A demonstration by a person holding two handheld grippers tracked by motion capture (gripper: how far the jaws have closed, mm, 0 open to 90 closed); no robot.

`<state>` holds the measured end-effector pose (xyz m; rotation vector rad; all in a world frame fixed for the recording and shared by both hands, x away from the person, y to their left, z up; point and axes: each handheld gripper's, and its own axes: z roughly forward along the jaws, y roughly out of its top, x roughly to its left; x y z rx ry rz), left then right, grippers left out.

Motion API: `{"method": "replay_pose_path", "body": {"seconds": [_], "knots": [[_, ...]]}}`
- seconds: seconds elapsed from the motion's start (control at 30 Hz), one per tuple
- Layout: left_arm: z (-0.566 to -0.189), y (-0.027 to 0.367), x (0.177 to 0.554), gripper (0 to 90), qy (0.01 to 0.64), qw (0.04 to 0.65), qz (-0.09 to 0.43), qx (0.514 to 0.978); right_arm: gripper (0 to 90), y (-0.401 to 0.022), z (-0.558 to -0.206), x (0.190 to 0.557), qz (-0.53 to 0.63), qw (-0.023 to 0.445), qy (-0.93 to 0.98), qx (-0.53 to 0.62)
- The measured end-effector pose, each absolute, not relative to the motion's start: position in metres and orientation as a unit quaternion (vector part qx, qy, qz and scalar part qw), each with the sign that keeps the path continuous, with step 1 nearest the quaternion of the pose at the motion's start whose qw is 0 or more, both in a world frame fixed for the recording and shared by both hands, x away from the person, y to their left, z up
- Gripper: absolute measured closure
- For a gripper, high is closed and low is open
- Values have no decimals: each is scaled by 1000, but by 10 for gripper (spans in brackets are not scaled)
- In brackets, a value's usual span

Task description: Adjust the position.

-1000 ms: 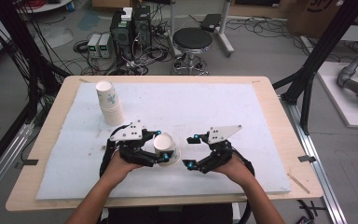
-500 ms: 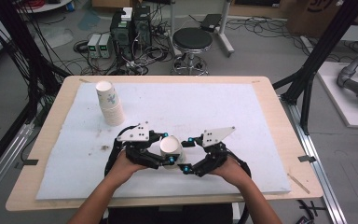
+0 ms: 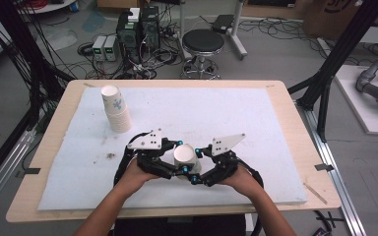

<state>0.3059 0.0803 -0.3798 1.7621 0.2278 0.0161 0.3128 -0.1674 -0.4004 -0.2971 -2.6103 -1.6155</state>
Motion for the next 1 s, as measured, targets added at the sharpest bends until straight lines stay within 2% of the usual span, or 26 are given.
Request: {"method": "replay_pose_path", "body": {"seconds": [0.13, 0.3, 0.4, 0.43, 0.8, 1.0], "knots": [[-381, 81, 307, 364, 100, 628, 5, 772, 339, -168, -400, 313, -519, 29, -849, -93], [-382, 80, 307, 349, 105, 626, 9, 773, 376, -168, -400, 313, -514, 24, -853, -85], [-381, 78, 306, 181, 130, 616, 29, 776, 376, -168, -400, 313, -511, 25, -854, -90], [-381, 79, 306, 157, 132, 613, 31, 778, 376, -169, -400, 314, -511, 23, -855, -90], [-370, 92, 309, 157, 135, 580, 23, 803, 375, -171, -396, 315, -478, 14, -875, -81], [-362, 91, 310, 158, 111, 545, 13, 831, 375, -167, -388, 316, -442, 2, -895, -60]]}}
